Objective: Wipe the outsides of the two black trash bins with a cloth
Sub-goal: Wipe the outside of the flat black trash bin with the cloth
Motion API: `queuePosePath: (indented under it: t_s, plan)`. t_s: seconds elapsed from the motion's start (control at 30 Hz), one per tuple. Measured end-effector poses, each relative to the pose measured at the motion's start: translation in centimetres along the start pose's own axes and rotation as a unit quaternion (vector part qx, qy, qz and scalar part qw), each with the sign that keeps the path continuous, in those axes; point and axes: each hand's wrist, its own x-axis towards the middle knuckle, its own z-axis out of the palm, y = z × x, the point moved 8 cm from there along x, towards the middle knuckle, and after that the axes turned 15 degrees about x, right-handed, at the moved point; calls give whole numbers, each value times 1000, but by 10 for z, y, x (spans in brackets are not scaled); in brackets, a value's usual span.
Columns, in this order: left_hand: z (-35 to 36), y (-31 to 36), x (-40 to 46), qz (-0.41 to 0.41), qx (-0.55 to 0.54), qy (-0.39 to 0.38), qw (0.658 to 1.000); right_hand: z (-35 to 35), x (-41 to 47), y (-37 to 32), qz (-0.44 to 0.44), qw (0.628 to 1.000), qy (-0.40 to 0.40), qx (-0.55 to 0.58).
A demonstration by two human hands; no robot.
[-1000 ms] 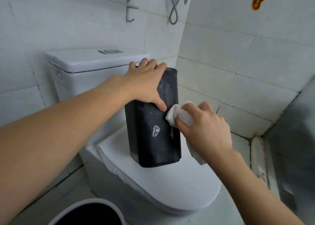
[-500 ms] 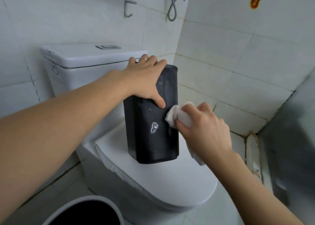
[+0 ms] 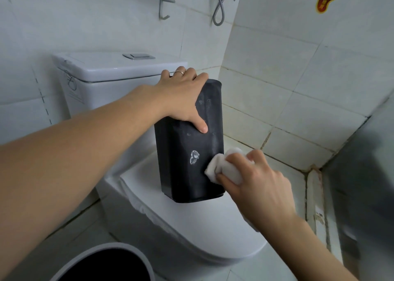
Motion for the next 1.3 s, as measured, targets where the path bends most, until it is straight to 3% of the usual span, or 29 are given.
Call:
queuePosePath:
  t_s: [0.17,0.37,0.63,0.83,1.1,1.3]
  plan:
    - [-1,1,0,6,0,-3,1000,1,4,-7,18,999,-46,-10]
    - [-3,4,0,8,1,4,1000,-3,18,24,73,996,-9,45]
    - [-2,3,-2,10,5,6,1000,1,3,-9,17,998,-55,-1]
    - [-4,6,-3,11,3,5,1000,-7,27,24,62,997,26,36]
    - [-6,11,-1,15,14,3,1000,-5,13,-4,11,999,12,32]
    - [-6,9,-2,8,12,6,1000,-16,34,17,63,997,34,36]
